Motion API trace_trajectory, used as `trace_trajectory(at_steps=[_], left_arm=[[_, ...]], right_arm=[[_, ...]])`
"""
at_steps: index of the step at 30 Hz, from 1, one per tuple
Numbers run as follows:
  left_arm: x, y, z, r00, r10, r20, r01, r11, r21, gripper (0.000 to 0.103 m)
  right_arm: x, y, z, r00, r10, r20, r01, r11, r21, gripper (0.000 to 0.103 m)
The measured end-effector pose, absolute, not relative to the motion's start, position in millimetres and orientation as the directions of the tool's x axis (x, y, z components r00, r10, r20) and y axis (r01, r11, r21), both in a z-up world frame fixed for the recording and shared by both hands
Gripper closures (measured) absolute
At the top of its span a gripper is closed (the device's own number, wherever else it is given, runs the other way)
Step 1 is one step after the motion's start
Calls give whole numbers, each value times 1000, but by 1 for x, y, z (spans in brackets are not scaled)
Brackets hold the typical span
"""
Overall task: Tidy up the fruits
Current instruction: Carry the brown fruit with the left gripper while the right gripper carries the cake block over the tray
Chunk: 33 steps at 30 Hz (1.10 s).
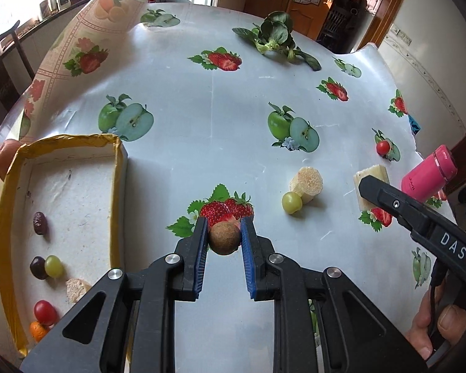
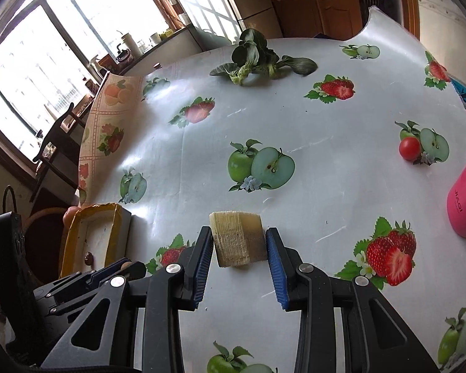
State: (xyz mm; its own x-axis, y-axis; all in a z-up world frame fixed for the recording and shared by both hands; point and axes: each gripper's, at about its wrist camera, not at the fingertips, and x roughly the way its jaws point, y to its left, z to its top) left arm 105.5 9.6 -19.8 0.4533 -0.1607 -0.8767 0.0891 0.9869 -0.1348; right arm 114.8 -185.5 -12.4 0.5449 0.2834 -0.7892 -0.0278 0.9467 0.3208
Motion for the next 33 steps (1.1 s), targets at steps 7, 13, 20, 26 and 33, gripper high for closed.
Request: trace_trajectory(at_steps=[7, 13, 20, 26, 33], left_arm=[[80, 31, -2, 486, -128, -864, 47, 992, -121, 85], [63, 48, 8, 506, -107, -856, 13, 993, -116, 85], [50, 68, 16, 520, -86, -850, -23, 993, -115, 85], [43, 85, 18, 525, -77, -847, -47, 992, -119, 85], [40, 103, 17, 526, -71, -848, -67, 990, -124, 85]], right_arm=[[82, -163, 4, 547, 313, -776, -78, 942, 325, 68], [63, -145, 17, 551, 332, -766, -119, 940, 321, 68], [50, -124, 25, 547, 354, -759, -165, 934, 317, 68], [43, -106, 28, 539, 367, -758, -197, 930, 310, 68], [40, -87, 29, 533, 374, -759, -220, 927, 303, 68]])
